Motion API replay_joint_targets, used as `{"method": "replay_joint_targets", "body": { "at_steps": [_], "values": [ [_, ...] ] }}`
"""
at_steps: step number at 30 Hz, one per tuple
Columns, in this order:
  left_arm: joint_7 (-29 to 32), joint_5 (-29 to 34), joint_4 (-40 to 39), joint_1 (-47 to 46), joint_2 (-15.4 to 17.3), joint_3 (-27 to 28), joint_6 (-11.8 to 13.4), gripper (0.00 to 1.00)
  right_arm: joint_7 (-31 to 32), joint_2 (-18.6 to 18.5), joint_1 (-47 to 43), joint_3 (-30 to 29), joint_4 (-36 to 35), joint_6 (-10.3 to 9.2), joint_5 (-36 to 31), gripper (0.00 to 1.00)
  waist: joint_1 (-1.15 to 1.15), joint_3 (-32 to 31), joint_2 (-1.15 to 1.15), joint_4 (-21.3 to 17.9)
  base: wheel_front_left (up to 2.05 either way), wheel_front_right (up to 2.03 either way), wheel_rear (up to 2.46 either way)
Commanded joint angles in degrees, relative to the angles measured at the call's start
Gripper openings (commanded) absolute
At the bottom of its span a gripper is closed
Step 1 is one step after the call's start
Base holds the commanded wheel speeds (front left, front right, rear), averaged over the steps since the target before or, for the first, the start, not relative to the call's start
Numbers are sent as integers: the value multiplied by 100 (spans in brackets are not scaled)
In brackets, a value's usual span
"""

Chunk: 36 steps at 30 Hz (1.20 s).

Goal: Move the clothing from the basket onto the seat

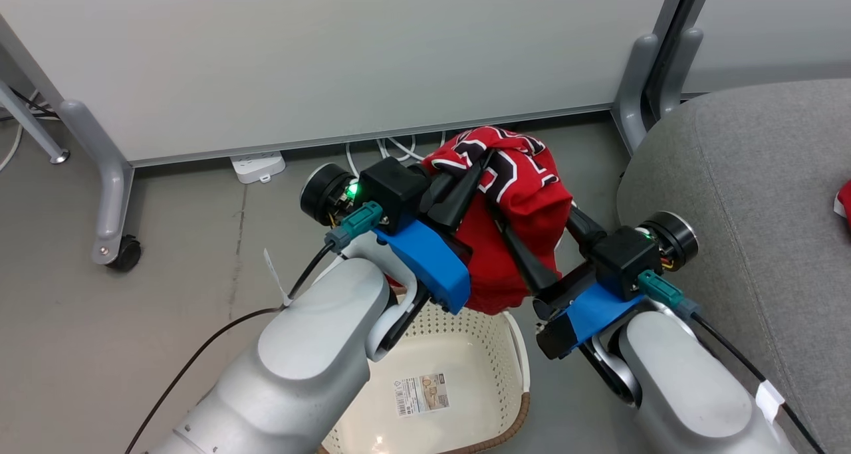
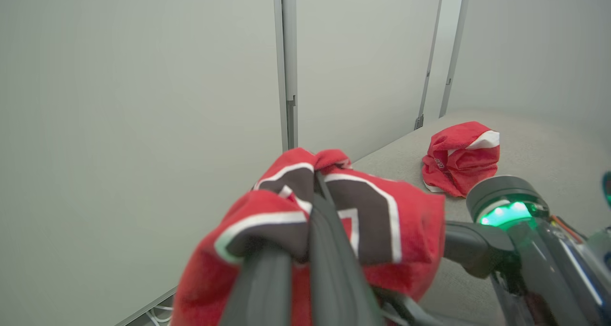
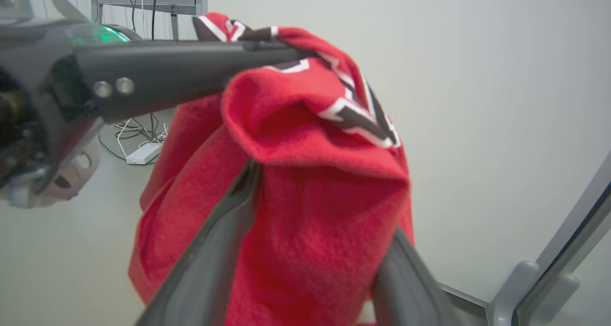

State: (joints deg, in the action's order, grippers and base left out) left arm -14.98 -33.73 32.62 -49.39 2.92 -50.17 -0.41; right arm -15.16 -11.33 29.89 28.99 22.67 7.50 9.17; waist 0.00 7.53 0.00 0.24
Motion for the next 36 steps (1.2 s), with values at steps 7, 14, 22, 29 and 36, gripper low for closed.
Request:
{"method": "replay_joint_targets", "body": {
  "at_steps": [7,14,22,29,36],
  "values": [
    [-29,-20,-58,-78,3,28,27,0,1,17,210,106,154,-2,143,0,0,35,0,-22,0,0,0],
    [-29,-10,-80,-40,1,49,17,0,1,-7,179,116,154,-2,180,0,0,15,0,-42,0,0,0],
    [-30,-31,-96,13,1,25,13,0,1,-22,146,140,134,-2,194,0,0,-7,0,-58,0,0,0],
    [-28,-67,-35,39,1,-24,39,100,1,-39,105,153,127,-2,217,0,0,-25,0,-54,0,0,0],
    [-27,-92,22,51,3,-77,67,100,1,-27,72,96,93,-2,253,0,0,-34,0,-72,0,0,0]
  ]
}}
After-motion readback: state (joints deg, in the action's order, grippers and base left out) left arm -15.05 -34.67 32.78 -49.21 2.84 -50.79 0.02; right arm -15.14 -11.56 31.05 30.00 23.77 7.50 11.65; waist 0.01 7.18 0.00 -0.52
